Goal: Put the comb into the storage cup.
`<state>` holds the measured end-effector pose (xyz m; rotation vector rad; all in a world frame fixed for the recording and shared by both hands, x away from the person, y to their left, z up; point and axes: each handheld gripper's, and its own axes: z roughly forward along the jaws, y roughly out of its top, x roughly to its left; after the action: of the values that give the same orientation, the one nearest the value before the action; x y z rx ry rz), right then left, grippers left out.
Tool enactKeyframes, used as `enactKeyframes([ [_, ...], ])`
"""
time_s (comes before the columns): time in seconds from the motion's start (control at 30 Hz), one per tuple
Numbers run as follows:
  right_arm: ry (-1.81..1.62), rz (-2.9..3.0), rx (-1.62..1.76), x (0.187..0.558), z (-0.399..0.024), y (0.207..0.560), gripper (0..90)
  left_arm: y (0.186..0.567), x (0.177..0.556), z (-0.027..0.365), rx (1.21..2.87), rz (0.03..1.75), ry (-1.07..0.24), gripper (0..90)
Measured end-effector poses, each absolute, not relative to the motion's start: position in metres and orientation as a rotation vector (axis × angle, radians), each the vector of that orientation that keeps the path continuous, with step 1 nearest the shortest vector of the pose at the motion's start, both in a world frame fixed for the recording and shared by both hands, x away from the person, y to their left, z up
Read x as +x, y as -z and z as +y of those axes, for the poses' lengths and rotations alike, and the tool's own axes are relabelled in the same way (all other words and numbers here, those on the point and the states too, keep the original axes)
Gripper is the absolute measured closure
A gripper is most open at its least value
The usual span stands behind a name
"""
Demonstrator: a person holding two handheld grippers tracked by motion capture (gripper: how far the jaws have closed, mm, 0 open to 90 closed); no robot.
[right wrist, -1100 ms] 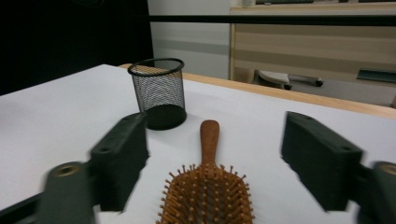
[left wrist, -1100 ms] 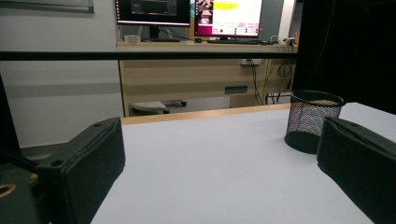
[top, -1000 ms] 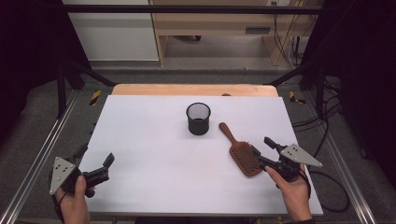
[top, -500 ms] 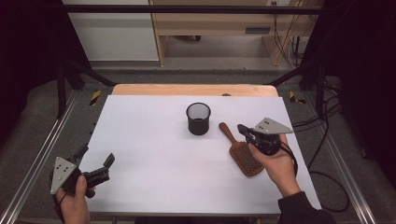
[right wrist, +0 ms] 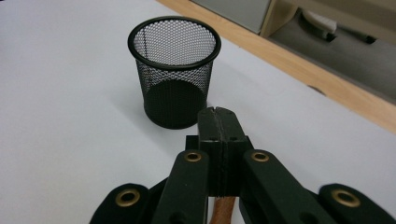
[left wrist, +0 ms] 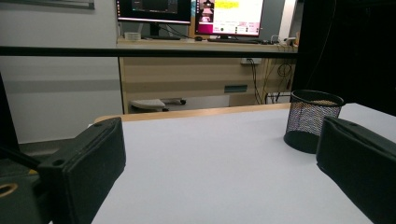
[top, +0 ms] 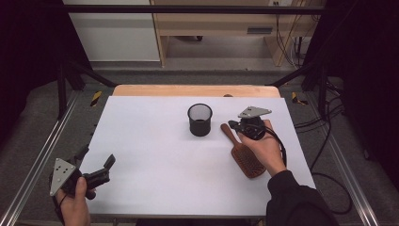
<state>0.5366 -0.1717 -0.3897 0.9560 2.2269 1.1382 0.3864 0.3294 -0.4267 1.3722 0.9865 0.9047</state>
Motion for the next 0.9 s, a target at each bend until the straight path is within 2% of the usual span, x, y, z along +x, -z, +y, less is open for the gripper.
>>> enactKeyframes([
  [0.9, -1.018, 2.402, 1.191, 0.563, -0.168, 0.429, 90.0, 0.427, 0.388, 0.33, 1.373, 0.991, -0.898, 1.6],
])
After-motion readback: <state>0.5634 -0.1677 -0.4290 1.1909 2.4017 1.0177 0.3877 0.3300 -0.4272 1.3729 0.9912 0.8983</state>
